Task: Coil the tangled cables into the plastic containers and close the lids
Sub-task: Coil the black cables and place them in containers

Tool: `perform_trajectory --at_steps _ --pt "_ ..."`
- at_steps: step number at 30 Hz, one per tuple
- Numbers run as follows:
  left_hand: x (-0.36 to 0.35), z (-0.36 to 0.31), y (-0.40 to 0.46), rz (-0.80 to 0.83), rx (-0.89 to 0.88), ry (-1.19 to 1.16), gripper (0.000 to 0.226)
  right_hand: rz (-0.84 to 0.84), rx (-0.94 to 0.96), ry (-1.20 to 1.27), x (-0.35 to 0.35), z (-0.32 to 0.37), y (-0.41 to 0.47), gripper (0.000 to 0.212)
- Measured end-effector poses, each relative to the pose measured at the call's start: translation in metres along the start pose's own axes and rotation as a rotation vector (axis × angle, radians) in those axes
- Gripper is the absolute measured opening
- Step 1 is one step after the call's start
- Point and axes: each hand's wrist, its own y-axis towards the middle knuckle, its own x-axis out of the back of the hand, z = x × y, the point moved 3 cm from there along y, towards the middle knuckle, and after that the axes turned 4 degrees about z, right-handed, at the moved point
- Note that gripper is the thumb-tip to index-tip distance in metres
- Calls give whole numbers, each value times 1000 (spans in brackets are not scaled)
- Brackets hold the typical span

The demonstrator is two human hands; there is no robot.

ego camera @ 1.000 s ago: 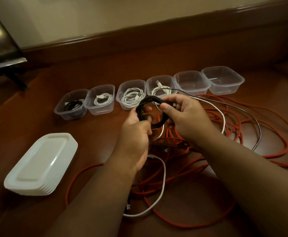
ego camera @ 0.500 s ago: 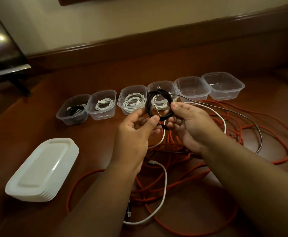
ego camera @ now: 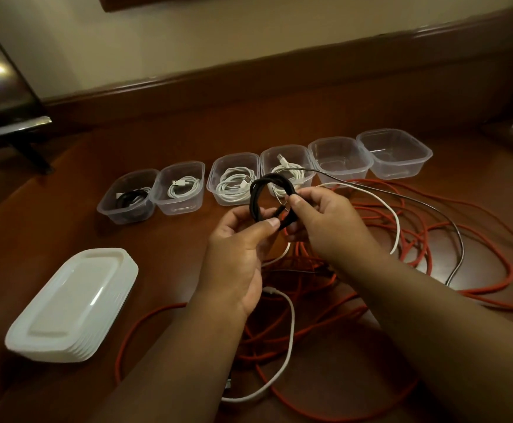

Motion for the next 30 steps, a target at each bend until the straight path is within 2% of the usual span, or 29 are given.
perform_trajectory --at_steps 3,7,10,14,18,27,30 --pt "-1 -2 -1 11 -93 159 21 -6 5 -90 3 4 0 19" --pt "0 -5 -1 2 -235 452 24 101 -64 -140 1 5 -2 29" --pt "1 -4 -1 3 -252 541 32 134 -160 3 -2 2 -3 31" --pt "4 -1 2 49 -220 581 49 195 -45 -171 -5 5 -5 27" --pt "5 -2 4 102 -183 610 52 209 -35 -226 -4 3 -2 28" --pt "7 -3 6 58 -186 588 37 239 117 -316 -8 5 -2 34" --pt "4 -3 4 80 -187 611 36 165 194 -334 -3 7 -1 31"
